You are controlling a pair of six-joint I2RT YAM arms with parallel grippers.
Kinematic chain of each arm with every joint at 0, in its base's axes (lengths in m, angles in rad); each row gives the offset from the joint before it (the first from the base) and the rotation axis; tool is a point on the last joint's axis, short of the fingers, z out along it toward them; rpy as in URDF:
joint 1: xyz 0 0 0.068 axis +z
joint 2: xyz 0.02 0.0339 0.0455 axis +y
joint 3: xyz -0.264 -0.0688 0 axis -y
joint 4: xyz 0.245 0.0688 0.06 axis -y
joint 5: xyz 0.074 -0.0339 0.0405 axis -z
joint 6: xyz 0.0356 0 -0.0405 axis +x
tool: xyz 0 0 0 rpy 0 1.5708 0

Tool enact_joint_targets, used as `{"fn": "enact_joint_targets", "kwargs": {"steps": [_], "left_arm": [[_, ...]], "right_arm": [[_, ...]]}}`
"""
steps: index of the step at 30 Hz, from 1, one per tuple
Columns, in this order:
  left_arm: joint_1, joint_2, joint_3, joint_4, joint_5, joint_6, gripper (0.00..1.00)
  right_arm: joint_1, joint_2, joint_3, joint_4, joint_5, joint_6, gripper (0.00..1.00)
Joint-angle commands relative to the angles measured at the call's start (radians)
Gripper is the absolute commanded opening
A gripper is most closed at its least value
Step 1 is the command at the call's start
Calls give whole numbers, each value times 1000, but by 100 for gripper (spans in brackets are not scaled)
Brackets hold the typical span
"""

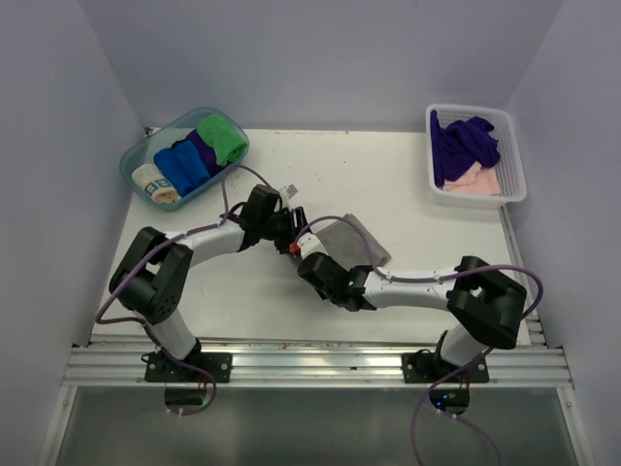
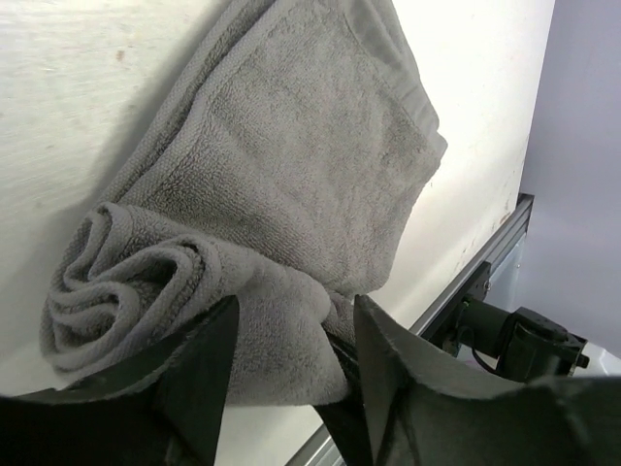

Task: Roll the towels
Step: Roll the towel

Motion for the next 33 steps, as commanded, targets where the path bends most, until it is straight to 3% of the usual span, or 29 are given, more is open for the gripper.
{"fn": "enact_joint_targets", "kwargs": {"steps": [1, 6, 9, 20, 23, 28, 33], "left_arm": [[54, -81, 24, -131, -40, 62, 57], [105, -150, 35, -180, -45, 88, 76], [125, -181, 32, -203, -46, 97, 82], [150, -265, 15, -340, -149, 131, 82], [150, -276, -34, -299, -123, 117, 83], [133, -268, -106, -217, -77, 95, 94], [108, -229, -149, -107, -65, 33, 89]], "right_arm": [[-24, -19, -29, 59, -188, 42, 0], [-56, -27, -31, 100, -303, 67, 0], [-79, -42, -37, 124, -370, 85, 0], [-197, -79, -92, 237, -646, 173, 0], [-236, -81, -119, 278, -699, 202, 0], [-279, -61, -146, 326, -811, 236, 0], [-282, -56, -156, 344, -811, 246, 0]]}}
